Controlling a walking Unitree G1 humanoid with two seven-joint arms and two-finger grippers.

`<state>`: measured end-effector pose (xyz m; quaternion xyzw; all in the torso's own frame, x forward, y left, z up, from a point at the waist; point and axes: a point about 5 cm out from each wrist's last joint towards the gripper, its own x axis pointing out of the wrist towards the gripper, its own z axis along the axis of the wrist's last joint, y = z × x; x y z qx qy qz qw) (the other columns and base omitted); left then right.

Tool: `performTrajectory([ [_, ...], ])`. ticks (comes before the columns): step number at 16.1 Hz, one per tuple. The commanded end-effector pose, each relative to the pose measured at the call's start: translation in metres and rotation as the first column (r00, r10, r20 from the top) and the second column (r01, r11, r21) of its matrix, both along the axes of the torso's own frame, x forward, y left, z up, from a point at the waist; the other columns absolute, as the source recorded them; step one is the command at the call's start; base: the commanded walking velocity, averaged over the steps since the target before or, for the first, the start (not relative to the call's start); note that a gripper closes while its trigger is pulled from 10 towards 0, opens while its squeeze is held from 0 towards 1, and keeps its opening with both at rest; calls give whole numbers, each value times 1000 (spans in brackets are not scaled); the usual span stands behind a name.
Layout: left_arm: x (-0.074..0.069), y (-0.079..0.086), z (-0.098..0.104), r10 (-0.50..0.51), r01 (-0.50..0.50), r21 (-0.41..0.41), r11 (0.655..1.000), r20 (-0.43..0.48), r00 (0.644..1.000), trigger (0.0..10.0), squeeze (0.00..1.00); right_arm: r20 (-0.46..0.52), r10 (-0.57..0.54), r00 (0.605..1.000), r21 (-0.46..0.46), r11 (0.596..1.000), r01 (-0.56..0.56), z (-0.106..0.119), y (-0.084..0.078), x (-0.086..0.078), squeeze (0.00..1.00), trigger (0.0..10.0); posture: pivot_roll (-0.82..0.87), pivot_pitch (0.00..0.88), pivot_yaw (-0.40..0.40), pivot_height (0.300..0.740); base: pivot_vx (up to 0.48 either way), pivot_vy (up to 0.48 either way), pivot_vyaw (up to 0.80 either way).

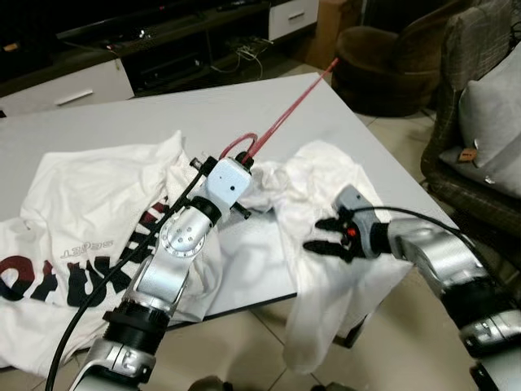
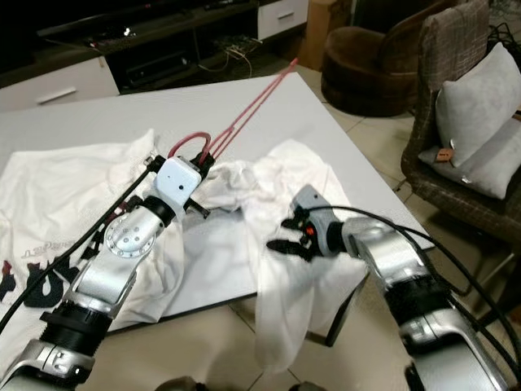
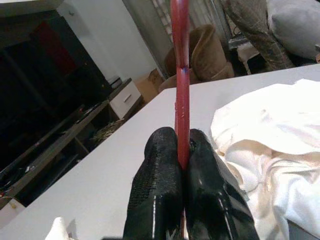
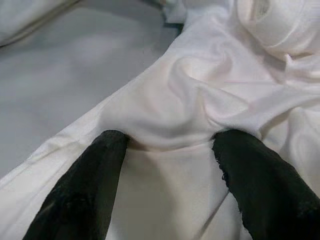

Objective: Hang hanger

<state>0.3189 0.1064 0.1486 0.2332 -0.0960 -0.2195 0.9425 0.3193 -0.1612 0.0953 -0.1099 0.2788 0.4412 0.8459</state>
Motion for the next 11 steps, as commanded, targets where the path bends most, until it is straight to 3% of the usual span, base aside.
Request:
performTrajectory([
  [1,2,1,5,4,-5,8,1000,19,1000,10000,0,2,-47,999,-65,997,47,-7,-6,2,0,10000,-38,0,62,736,0,0,0],
  [6,4,3,10,23,-23,4,1000,44,999,10000,0,147,-163,976,-121,976,181,-11,5,26,0,10000,-30,0,64,736,0,0,0],
  [8,4,5,12,36,-36,-4,999,57,998,10000,0,183,-194,964,-108,970,216,-9,7,31,0,10000,-30,0,64,736,0,0,0],
  [11,7,10,23,91,-86,-44,995,119,989,10000,0,291,-290,912,-48,947,317,1,14,45,0,10000,-29,0,63,736,0,0,0],
])
